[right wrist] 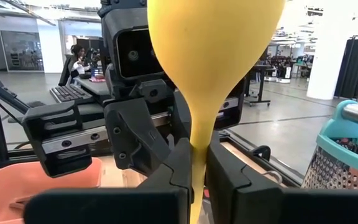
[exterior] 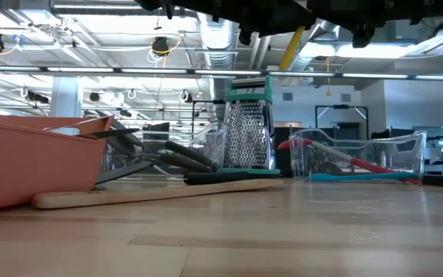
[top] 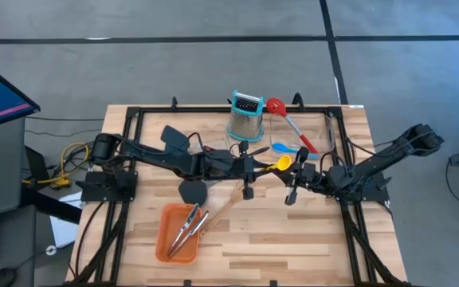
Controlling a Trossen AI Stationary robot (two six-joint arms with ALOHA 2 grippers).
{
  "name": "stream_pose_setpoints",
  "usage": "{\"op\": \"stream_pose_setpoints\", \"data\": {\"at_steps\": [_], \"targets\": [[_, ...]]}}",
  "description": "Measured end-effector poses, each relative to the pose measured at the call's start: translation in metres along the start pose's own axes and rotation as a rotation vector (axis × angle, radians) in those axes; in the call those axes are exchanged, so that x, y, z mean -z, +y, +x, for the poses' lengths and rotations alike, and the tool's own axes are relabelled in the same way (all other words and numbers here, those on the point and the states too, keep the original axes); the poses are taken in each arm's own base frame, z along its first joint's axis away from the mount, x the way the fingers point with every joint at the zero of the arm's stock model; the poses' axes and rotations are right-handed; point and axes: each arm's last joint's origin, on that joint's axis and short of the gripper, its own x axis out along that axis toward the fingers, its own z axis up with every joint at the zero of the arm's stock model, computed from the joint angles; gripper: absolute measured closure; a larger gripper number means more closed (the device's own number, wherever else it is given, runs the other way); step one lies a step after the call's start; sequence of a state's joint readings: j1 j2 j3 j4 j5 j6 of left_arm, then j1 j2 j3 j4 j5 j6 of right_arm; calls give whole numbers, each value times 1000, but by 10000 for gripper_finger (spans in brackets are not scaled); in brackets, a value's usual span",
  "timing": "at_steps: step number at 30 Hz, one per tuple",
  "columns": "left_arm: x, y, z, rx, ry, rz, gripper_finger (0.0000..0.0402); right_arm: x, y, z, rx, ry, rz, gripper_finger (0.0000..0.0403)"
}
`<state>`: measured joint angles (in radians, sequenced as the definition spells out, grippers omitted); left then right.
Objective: Pick & Place Kitchen Items
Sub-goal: Put the yellow serving spoon into the right transparent bin
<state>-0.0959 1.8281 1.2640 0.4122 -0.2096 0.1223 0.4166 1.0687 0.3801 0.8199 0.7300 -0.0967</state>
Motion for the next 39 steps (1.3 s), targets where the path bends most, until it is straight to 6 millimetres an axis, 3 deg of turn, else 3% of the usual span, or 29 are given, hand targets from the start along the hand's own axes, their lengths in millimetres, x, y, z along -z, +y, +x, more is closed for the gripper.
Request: {"op": "stream_pose_setpoints", "data": {"at_steps": [15, 22, 30, 33, 39], "targets": [[-1, 0, 0, 4, -12, 0, 264, 0, 0, 0, 6, 0, -3, 386], [-9, 3, -7, -3, -11, 8, 249, 2, -2, 0, 78, 25, -28, 387], [-41, 18, -63, 24, 181, 85, 269, 5, -5, -1, 166, 54, -57, 387], [-53, 25, -89, 18, 154, 39, 280, 5, -9, 1, 238, 62, -70, 387], [-51, 35, -137, 9, 105, -11, 307, 8, -24, 5, 483, 116, -178, 387]]}}
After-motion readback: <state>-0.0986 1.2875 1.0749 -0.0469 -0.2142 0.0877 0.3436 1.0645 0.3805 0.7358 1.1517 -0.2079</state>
